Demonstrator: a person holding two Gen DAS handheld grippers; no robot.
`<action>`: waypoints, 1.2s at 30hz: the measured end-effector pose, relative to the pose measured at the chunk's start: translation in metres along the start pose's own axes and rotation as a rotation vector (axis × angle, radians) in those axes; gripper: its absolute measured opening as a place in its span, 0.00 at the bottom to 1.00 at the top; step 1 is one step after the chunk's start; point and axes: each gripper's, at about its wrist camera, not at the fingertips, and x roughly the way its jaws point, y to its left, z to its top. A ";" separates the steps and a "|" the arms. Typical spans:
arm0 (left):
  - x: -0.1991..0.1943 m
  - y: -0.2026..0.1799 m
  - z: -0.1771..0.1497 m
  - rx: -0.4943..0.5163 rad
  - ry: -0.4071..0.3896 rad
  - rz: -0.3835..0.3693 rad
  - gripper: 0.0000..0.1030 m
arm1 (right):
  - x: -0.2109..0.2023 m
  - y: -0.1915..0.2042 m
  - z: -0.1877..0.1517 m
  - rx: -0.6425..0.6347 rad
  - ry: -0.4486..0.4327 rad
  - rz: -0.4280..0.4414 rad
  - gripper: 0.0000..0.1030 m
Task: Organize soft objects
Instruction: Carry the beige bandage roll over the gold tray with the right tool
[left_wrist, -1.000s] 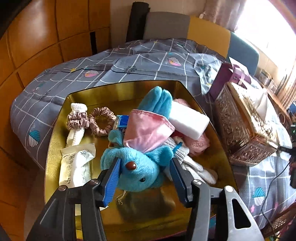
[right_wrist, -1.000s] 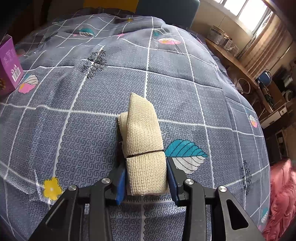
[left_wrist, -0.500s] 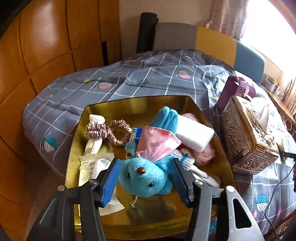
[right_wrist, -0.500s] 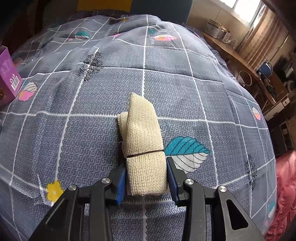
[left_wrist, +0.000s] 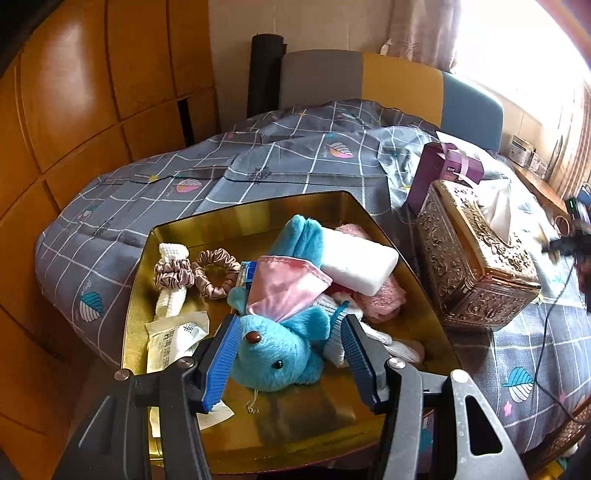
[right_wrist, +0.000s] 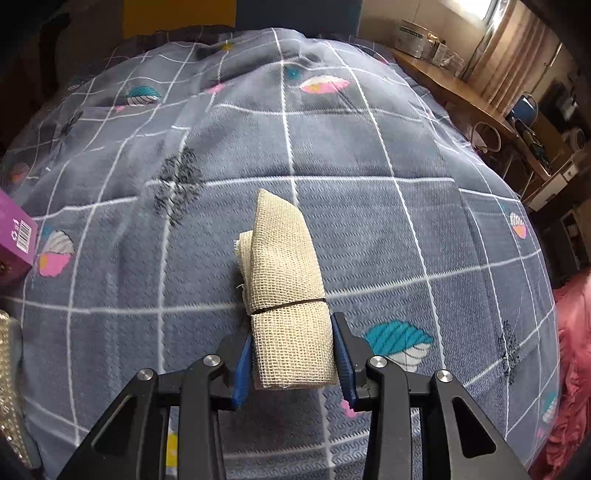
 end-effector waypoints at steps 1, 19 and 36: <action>0.000 0.000 0.000 0.001 -0.001 -0.004 0.55 | -0.005 0.007 0.008 -0.008 -0.014 0.009 0.38; 0.001 -0.002 -0.005 0.023 -0.001 -0.046 0.55 | -0.168 0.176 0.084 -0.323 -0.426 0.288 0.38; -0.008 0.001 -0.008 0.024 -0.023 -0.051 0.55 | -0.226 0.324 -0.059 -0.896 -0.374 0.636 0.38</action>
